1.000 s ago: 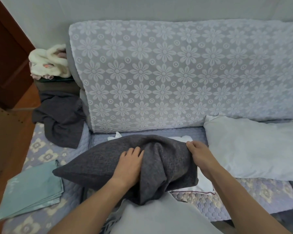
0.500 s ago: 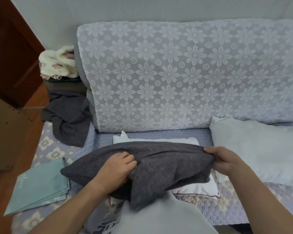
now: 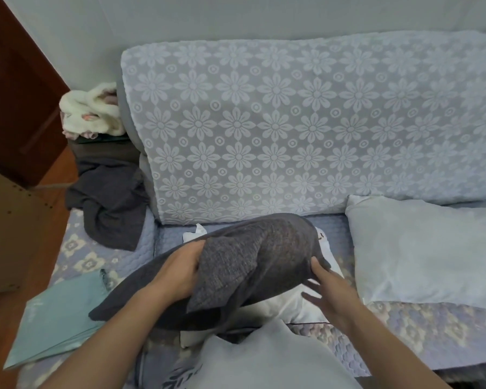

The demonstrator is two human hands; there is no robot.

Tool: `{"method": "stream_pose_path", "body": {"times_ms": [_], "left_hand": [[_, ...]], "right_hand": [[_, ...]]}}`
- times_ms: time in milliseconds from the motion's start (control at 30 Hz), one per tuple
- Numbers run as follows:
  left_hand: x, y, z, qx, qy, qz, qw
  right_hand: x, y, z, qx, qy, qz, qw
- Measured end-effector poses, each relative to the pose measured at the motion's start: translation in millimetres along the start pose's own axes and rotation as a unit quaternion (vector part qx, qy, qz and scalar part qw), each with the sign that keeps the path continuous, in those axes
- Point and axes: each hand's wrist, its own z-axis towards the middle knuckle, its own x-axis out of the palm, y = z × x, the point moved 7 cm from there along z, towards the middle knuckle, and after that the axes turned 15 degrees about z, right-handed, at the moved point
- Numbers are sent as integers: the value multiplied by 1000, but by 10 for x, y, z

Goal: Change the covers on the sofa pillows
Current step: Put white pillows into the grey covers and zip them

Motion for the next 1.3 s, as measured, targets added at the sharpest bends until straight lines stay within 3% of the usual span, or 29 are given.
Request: {"method": "stream_pose_path", "body": {"times_ms": [67,200,267,367,433,567,633,700,733,767,800,833,867,933,1000,1067,1200,1233,1300], "left_hand": [[12,-27,25,-20,24,24,999],[-42,-107,73,-60,77,67,993],[-35,-93,101,-75,104,98,987],[-15,23,118,-85,94,145,981],[-66,246,63,-84,102,110,985],[-174,789,-89,-117,280,134,943],[-508,576,54,-96,240,74,963],[-995,84,225,-63,68,-103,990],[-1110,-123,264,-59,21,-198,978],[-1100,-379,267,-34,36,-229,972],[-983,-608,282,12,75,-173,982],[-746,-808,278,75,126,-43,988],[-446,-908,262,115,172,61,976],[-43,-903,252,115,222,136,959],[141,-748,263,26,270,94,958],[217,-718,229,-5,329,77,941],[324,-709,89,-90,400,-202,890],[342,-678,88,-95,389,-208,892],[425,-615,125,-69,350,-66,932]], "right_hand": [[26,122,24,-58,-8,37,998],[82,482,-125,-200,-101,8,974],[191,613,-217,-239,-102,1,966],[392,696,-220,-205,-72,45,975],[464,687,-194,-148,-40,101,983],[608,604,-228,-96,45,91,990],[701,613,-279,-99,77,85,989],[820,607,-341,-92,109,83,986],[887,593,-377,-87,123,79,985],[952,572,-415,-85,137,76,984],[1007,550,-456,-86,151,75,982],[1049,543,-500,-92,163,71,980],[1069,550,-534,-102,167,62,979],[1031,586,-568,-124,155,42,979],[971,637,-569,-135,147,23,980],[944,668,-538,-143,146,-13,979],[869,685,-373,-138,102,-5,985],[874,683,-319,-147,90,-34,984],[946,660,-220,-187,80,-180,963]]}}
